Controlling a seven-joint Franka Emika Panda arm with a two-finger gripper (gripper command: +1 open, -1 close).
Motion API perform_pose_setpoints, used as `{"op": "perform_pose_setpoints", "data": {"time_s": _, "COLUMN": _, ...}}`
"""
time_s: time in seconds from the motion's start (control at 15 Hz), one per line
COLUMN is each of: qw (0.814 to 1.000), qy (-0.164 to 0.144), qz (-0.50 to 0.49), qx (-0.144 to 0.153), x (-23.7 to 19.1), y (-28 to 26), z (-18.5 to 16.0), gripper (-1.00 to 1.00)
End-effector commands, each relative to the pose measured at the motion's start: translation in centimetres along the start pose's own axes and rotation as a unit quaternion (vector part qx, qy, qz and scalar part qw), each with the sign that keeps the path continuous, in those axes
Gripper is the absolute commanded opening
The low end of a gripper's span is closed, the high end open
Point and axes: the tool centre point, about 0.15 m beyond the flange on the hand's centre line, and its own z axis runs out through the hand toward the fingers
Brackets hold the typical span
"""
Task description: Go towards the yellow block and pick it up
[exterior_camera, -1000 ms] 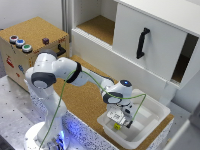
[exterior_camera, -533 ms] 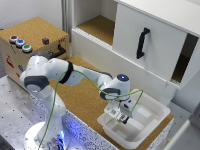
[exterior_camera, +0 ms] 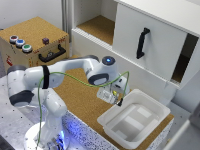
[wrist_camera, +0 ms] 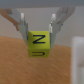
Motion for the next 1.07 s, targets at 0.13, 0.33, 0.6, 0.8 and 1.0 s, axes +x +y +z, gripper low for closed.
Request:
{"op": "perform_pose_setpoints", "data": {"time_s": 0.13, "qw": 0.987, "qy": 0.025, "qz": -0.154, "qx": 0.039, "x": 9.1, "y": -15.7, "z": -0.3, "gripper": -1.00}}
{"op": "perform_pose_setpoints", "data": {"time_s": 0.33, "qw": 0.972, "qy": 0.040, "qz": -0.226, "qx": 0.058, "x": 13.6, "y": -22.8, "z": -0.2, "gripper": -1.00}}
{"op": "perform_pose_setpoints", "data": {"time_s": 0.6, "qw": 0.952, "qy": 0.063, "qz": -0.290, "qx": 0.070, "x": 20.3, "y": -29.5, "z": -0.4, "gripper": -1.00}}
{"op": "perform_pose_setpoints", "data": {"time_s": 0.8, "qw": 0.950, "qy": 0.076, "qz": -0.298, "qx": 0.061, "x": 26.6, "y": -31.7, "z": -0.1, "gripper": -1.00}}
{"op": "perform_pose_setpoints", "data": {"time_s": 1.0, "qw": 0.955, "qy": 0.078, "qz": -0.281, "qx": 0.057, "x": 32.7, "y": -33.4, "z": 0.9, "gripper": -1.00}}
